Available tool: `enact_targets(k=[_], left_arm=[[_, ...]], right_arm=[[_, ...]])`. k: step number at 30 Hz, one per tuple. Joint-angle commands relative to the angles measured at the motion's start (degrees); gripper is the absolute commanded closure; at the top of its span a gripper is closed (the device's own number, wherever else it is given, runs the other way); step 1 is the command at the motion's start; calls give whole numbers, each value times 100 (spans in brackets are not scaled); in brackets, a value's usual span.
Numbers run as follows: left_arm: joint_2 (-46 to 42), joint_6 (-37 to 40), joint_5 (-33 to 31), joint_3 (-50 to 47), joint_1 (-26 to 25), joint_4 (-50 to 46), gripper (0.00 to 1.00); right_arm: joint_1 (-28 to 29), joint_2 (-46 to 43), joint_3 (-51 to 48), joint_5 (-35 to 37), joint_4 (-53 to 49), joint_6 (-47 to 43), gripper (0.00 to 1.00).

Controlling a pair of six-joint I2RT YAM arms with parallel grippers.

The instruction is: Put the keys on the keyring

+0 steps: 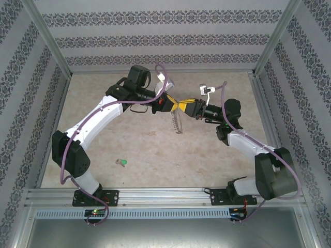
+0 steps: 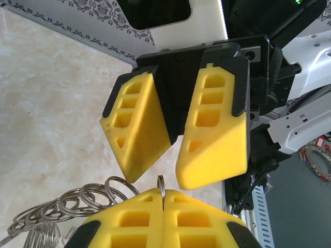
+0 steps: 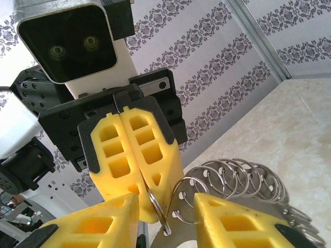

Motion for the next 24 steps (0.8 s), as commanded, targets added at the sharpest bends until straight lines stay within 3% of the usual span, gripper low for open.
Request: enact_targets(k=[1, 10, 16, 24], left_arm=[[-25, 125, 286, 206, -43, 46, 100], [-34, 70, 221, 204, -37, 184, 100], [-51, 8, 187, 180, -43, 283, 100], [-51, -27, 136, 197, -36, 354, 100]], right_arm=[[51, 49, 122, -145, 257, -108, 68], [108, 29, 68, -226, 276, -112, 70], [136, 17, 46, -329, 270, -110, 79], [130, -19, -26, -322, 259, -145, 77]])
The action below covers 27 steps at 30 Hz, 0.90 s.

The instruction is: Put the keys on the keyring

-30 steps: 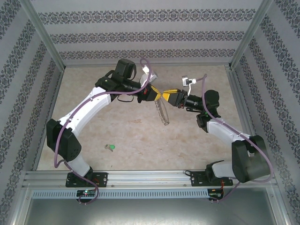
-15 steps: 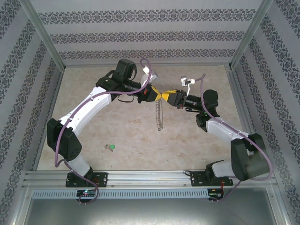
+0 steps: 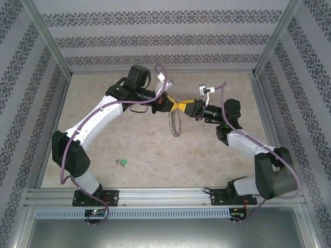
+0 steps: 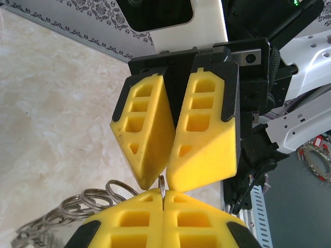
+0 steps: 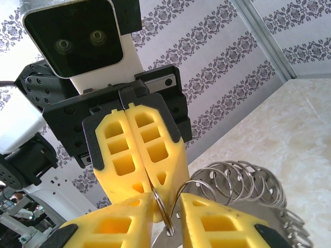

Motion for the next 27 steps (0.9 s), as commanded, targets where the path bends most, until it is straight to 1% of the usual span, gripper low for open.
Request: enact_targets(k=[1, 7, 13, 27], left_arm=[[-46, -18, 110, 199, -44, 353, 100], [-43, -19, 103, 186, -36, 361, 100], [-34, -27, 128, 186, -42, 370, 100], [6, -102, 319, 117, -62, 431, 100]], right_arm=[[88, -41, -37, -230, 172, -125, 77], [67, -111, -158, -173, 173, -152, 74], [31, -211, -266, -118, 155, -183, 74], [106, -83, 31, -5, 199, -166, 76]])
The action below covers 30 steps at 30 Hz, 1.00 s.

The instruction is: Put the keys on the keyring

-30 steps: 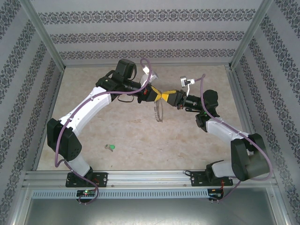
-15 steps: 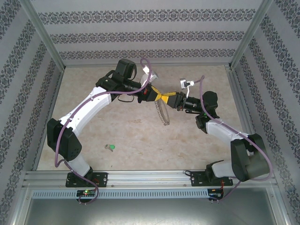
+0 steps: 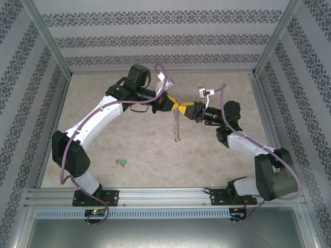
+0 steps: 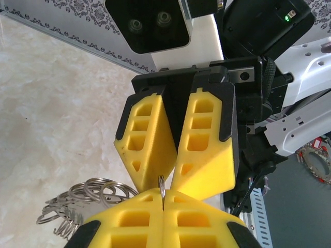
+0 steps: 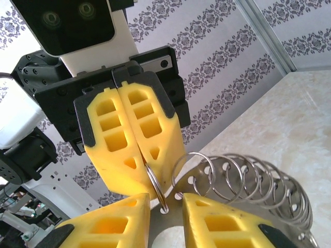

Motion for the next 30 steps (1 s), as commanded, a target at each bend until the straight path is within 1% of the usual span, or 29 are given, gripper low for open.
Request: enact_targets(k=[1, 3, 4, 6, 8, 10, 12, 14, 15, 17, 19, 22, 24, 30], left_arm=[[8, -55, 284, 116, -52, 311, 100], [10, -52, 307, 116, -61, 302, 100], [8, -47, 319, 116, -64, 301, 100], [8, -64, 319, 116, -62, 311, 100], [17, -120, 308, 108, -70, 365, 100], [-21, -313, 226, 37, -62, 577, 100], [-123, -602, -67, -108, -61, 918, 86], [-311, -1030, -521, -372, -22, 1443, 69], [-402, -1289, -734, -522, 11, 1719, 64], [-636, -1912, -1095, -907, 116, 2390, 56], [-870, -2532, -1378, -1338, 255, 3069, 53], [-1089, -3184, -1560, -1787, 419, 3738, 52], [-1139, -3465, -1507, -1956, 471, 4005, 52], [-975, -4303, -824, -2251, 467, 5041, 59]], right_arm=[[97, 6, 217, 23, 204, -144, 76], [106, 34, 241, 32, 219, -121, 77], [115, 42, 260, 28, 228, -119, 79], [137, 73, 296, 15, 230, -119, 86], [150, 94, 315, -10, 231, -140, 100], [150, 94, 294, 40, 230, -170, 100], [125, 84, 241, 142, 234, -223, 100], [84, 77, 201, 246, 296, -239, 100], [60, 78, 192, 271, 329, -221, 100], [30, 70, 205, 329, 388, -202, 100], [9, 43, 231, 378, 410, -209, 100], [-2, -9, 262, 453, 448, -225, 100], [0, -37, 281, 506, 480, -239, 100], [-15, -85, 324, 649, 576, -241, 100]])
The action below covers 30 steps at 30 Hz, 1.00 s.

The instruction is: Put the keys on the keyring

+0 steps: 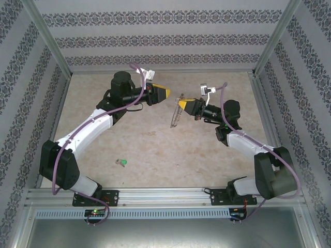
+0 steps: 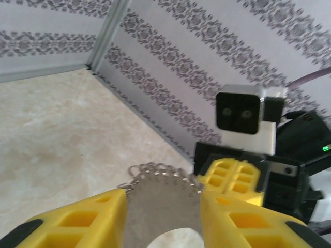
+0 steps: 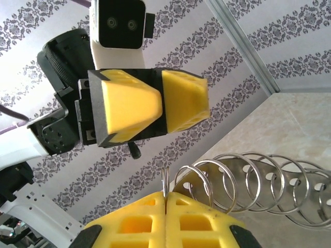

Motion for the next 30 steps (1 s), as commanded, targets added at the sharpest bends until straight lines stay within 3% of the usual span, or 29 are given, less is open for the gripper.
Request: enact_targets(k=[1, 5, 30], left_arm=[[59, -924, 519, -155, 1, 1320, 60], [88, -1316, 763, -340, -31, 1951, 60], [540, -1429, 829, -265, -518, 2234, 62]], right_arm=[[-39, -182, 232, 188, 470, -130, 100], [-48, -188, 254, 344, 510, -115, 100], [-48, -103, 351, 574, 831, 125, 100]])
